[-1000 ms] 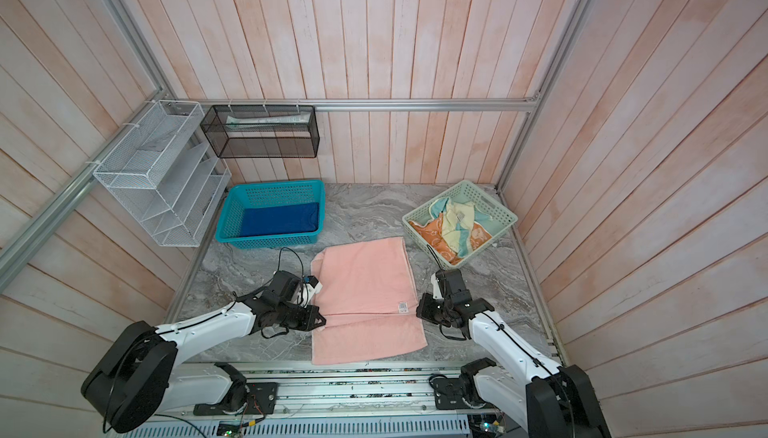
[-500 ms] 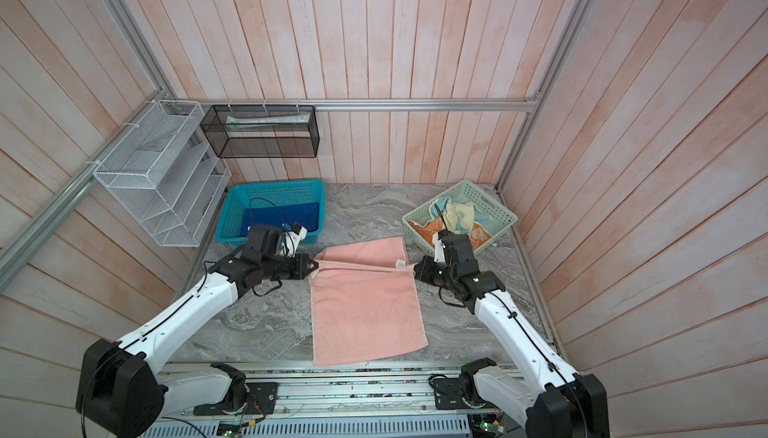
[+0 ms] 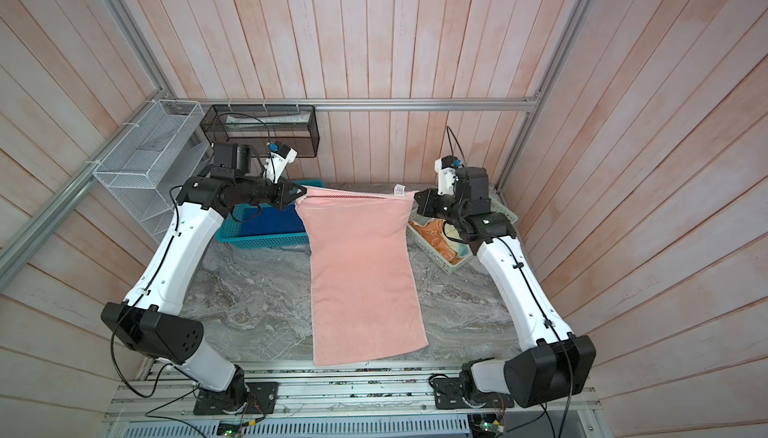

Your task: Fold and stack the towels

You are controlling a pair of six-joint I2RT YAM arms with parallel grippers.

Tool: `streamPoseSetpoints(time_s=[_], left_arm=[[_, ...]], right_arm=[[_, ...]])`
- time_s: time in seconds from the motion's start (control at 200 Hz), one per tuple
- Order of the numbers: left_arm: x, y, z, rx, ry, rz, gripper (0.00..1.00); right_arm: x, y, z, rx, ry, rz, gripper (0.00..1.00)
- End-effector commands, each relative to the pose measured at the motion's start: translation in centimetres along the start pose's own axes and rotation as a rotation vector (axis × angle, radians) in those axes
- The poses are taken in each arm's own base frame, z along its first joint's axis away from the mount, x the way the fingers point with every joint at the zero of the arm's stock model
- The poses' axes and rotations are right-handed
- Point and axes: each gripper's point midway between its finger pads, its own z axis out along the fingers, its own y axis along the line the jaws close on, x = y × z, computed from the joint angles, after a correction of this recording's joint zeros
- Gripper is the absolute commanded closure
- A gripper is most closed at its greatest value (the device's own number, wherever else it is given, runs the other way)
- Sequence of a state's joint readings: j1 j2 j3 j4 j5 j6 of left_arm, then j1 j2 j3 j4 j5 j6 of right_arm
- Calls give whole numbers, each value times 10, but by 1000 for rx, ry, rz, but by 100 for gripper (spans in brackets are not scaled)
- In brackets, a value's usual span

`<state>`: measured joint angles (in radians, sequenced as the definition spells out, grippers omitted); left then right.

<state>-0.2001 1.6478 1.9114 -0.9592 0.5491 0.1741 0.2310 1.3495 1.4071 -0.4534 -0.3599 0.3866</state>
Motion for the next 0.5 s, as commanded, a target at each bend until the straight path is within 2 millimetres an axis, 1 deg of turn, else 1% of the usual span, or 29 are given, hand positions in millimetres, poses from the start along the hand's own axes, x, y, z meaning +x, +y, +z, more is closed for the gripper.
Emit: streamPoseSetpoints(time_s=[0.0,0.02,0.065,0.09,0.11,0.145,0.15,0.17,0.215,0.22,0.29,0.355,0.405,0.455,0.495], left_arm=[[19,17,-17,-114,82,45,100],[23,15,-16,-116,91,46,100],[38,10,-13,-112,124,42,100],[50,7,-10,-107,145,36,100],[58,5,-9,-106,155,30,100],[79,1,-6,-104,185,14,100],[80,0,-7,-104,182,14,100],[94,-1,-3,-101,204,1,100],[116,-10,-4,-93,223,-19,100],[119,-11,-3,-91,227,-21,100],[152,-25,-2,-78,258,-47,100],[181,-42,0,-46,286,-83,100],[201,-54,2,-24,310,-110,100],[219,-63,4,-8,330,-141,100],[221,-71,6,11,314,-150,100]], right_arm=[[9,-39,-17,164,31,7,100],[15,-41,-18,170,46,10,100],[32,-46,-19,181,82,22,100],[42,-49,-20,186,102,34,100],[55,-53,-21,193,128,48,100],[74,-58,-23,201,160,74,100],[80,-60,-23,203,170,82,100],[95,-64,-24,208,198,106,100],[130,-71,-29,213,254,159,100],[131,-71,-29,213,255,163,100],[189,-85,-40,243,348,247,100],[230,-98,-53,293,407,302,100],[252,-105,-61,323,432,332,100],[267,-110,-65,341,443,353,100],[274,-112,-67,345,444,367,100]])
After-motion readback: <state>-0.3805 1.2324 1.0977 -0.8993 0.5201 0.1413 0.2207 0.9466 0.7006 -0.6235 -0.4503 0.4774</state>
